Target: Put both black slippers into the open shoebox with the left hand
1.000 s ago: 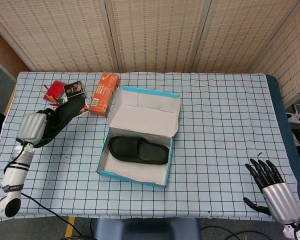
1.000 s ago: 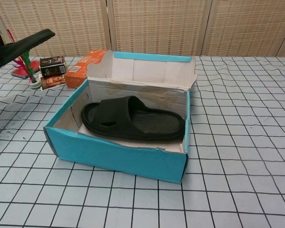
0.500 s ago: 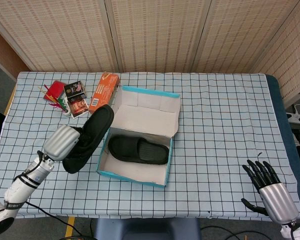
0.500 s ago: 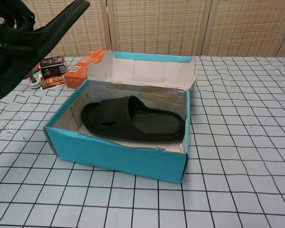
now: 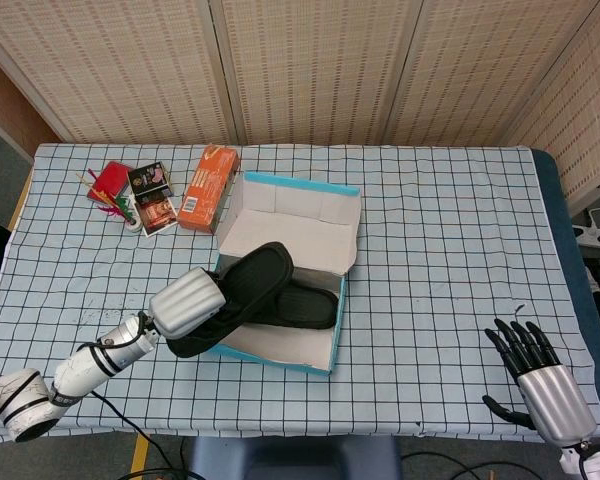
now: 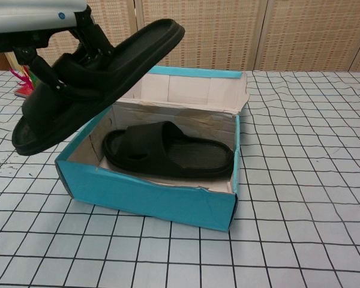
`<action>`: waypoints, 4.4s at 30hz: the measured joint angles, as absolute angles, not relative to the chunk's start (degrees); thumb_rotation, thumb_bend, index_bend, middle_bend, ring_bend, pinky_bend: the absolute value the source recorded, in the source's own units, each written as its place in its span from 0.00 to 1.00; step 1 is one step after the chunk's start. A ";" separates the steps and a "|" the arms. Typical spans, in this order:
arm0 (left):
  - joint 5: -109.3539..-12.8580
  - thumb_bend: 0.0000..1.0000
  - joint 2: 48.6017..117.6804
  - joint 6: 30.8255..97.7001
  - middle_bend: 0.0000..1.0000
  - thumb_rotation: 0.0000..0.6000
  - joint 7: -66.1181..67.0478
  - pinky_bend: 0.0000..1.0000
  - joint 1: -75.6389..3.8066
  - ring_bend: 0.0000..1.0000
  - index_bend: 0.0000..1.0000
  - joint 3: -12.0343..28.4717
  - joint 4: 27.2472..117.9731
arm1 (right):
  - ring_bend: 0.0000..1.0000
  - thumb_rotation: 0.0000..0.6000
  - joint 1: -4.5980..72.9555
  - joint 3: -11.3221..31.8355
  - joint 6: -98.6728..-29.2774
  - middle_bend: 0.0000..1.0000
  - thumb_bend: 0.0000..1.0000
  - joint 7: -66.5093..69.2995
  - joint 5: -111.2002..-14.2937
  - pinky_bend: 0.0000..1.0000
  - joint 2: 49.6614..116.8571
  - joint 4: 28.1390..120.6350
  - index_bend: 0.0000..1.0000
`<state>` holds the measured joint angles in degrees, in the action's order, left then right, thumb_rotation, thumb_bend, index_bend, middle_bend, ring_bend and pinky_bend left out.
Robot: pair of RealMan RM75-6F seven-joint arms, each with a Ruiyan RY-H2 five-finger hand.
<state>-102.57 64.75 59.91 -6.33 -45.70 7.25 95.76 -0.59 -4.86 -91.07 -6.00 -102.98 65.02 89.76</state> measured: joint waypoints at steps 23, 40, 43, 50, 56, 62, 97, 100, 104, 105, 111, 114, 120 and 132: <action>-118.12 0.70 80.10 75.81 0.77 1.00 -7.42 0.61 -49.43 0.56 0.82 -0.09 74.29 | 0.00 0.79 -0.67 -4.80 -91.36 0.00 0.12 -6.00 -102.65 0.00 64.95 89.84 0.00; -120.44 0.68 85.63 74.99 0.74 1.00 -6.56 0.52 -53.07 0.47 0.81 -3.86 65.63 | 0.00 0.79 -0.59 -4.69 -91.33 0.00 0.12 -5.36 -102.32 0.00 64.67 89.80 0.00; -120.33 0.68 86.33 75.77 0.70 1.00 -7.02 0.49 -53.13 0.44 0.80 -4.38 65.06 | 0.00 0.79 -0.52 -4.67 -91.13 0.00 0.12 -5.33 -102.20 0.00 64.69 89.77 0.00; -119.47 0.68 87.31 77.22 0.61 1.00 -6.47 0.38 -53.12 0.38 0.74 -4.51 63.58 | 0.00 0.79 -0.45 -4.68 -91.04 0.00 0.12 -5.30 -102.18 0.00 64.66 89.76 0.00; -117.68 0.68 87.17 75.80 0.52 1.00 -1.84 0.27 -52.62 0.33 0.67 -4.31 63.35 | 0.00 0.79 -0.40 -4.72 -90.93 0.00 0.12 -5.17 -102.17 0.00 64.58 89.75 0.00; -115.37 0.65 85.16 73.55 0.50 1.00 -0.19 0.29 -52.15 0.33 0.62 -4.41 66.61 | 0.00 0.79 -0.29 -4.75 -90.68 0.00 0.12 -5.13 -102.12 0.00 64.58 89.72 0.00; -105.82 0.60 75.54 59.75 0.59 1.00 0.36 0.32 -52.90 0.40 0.66 -4.37 81.19 | 0.00 0.79 -0.34 -4.97 -90.82 0.00 0.12 -5.12 -102.44 0.00 64.42 89.84 0.00; -104.95 0.60 76.51 57.39 0.60 1.00 0.31 0.32 -53.33 0.40 0.66 -4.60 80.61 | 0.00 0.79 -0.46 -4.94 -91.26 0.00 0.12 -5.01 -102.53 0.00 64.36 89.88 0.00; -104.45 0.60 78.29 55.55 0.60 1.00 0.12 0.33 -53.83 0.40 0.66 -5.05 79.09 | 0.00 0.79 -0.51 -4.82 -91.36 0.00 0.12 -4.70 -102.33 0.00 64.26 89.82 0.00; -104.44 0.60 78.65 55.33 0.60 1.00 -0.11 0.33 -53.96 0.40 0.66 -5.17 78.92 | 0.00 0.79 -0.48 -4.80 -91.32 0.00 0.12 -4.62 -102.29 0.00 64.24 89.79 0.00; -105.17 0.61 79.69 56.00 0.60 1.00 -2.17 0.33 -54.20 0.40 0.66 -5.68 78.74 | 0.00 0.79 -0.32 -4.68 -91.10 0.00 0.12 -4.42 -102.12 0.00 64.23 89.67 0.00; -105.20 0.61 80.51 56.53 0.58 1.00 -3.59 0.33 -54.06 0.40 0.65 -5.84 77.76 | 0.00 0.79 -0.38 -4.69 -91.30 0.00 0.12 -4.32 -102.17 0.00 64.18 89.67 0.00; -105.29 0.57 81.07 59.95 0.27 1.00 -4.12 0.18 -52.94 0.15 0.37 -5.69 76.51 | 0.00 0.79 -0.50 -4.63 -91.60 0.00 0.12 -4.02 -102.12 0.00 63.99 89.64 0.00; -102.12 0.43 79.18 65.87 0.00 1.00 -12.14 0.09 -49.89 0.00 0.00 -3.89 79.29 | 0.00 0.79 -0.71 -4.88 -92.13 0.00 0.12 -4.21 -102.85 0.00 63.96 89.75 0.00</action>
